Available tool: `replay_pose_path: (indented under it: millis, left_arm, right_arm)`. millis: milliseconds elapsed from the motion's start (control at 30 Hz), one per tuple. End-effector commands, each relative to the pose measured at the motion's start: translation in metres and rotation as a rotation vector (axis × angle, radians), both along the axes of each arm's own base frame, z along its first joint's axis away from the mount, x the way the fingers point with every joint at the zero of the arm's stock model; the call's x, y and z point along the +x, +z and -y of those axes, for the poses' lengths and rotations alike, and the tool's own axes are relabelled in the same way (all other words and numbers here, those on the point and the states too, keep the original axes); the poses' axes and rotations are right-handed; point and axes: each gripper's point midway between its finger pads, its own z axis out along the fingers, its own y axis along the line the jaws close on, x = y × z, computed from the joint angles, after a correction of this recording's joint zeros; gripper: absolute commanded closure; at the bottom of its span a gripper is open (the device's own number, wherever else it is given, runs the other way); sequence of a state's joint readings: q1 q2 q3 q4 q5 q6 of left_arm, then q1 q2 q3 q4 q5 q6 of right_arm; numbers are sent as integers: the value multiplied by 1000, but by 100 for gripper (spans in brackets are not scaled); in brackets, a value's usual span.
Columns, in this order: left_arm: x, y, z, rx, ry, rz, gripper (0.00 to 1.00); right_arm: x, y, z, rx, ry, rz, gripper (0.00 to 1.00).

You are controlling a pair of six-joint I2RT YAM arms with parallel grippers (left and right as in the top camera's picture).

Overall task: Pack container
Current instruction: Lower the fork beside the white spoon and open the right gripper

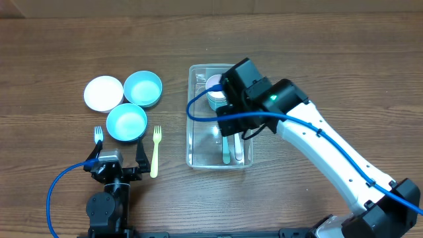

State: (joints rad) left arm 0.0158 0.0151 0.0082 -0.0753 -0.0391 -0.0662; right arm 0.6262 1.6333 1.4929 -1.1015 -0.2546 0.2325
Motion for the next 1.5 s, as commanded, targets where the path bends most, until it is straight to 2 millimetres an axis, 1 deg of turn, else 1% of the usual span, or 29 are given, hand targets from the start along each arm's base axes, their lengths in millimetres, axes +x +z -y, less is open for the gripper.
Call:
replay_pose_path:
  millis: [0,67,200,333,433,567,767,1000,1267,1467]
  left_arm:
    - [0,1,-5,26,19,8,0]
    - [0,1,-5,26,19,8,0]
    - [0,1,-5,26,19,8,0]
    - [0,1,-5,26,19,8,0]
    - [0,1,-5,26,19,8,0]
    - [0,2,-5,26,19,9,0]
    - [0,1,-5,26,19,8,0]
    - [0,1,-5,26,19,8,0]
    - [0,1,-5,26,19,8,0]
    - [0,1,-5,26,19,8,0]
  right_arm:
    - [0,2,-14,24,33,34,96]
    - [3,-8,-17,12,36,31,96]
    - [4,-37,-19,-35,38,-29,96]
    - [4,-74,-21,-94,43,-108,96]
    - [4,-92,-22,-120,43,-141,96]
    - [10,-101,-17,-162,35,-125,96]
    - [5,-113,-14,-195,97,-139,96]
    - [2,-114,-13,-202,121,-142,96]
    - [-24,-115,-11,-253,382,-129,96]
    - [-33,-115,-19,-259,534,-85,96]
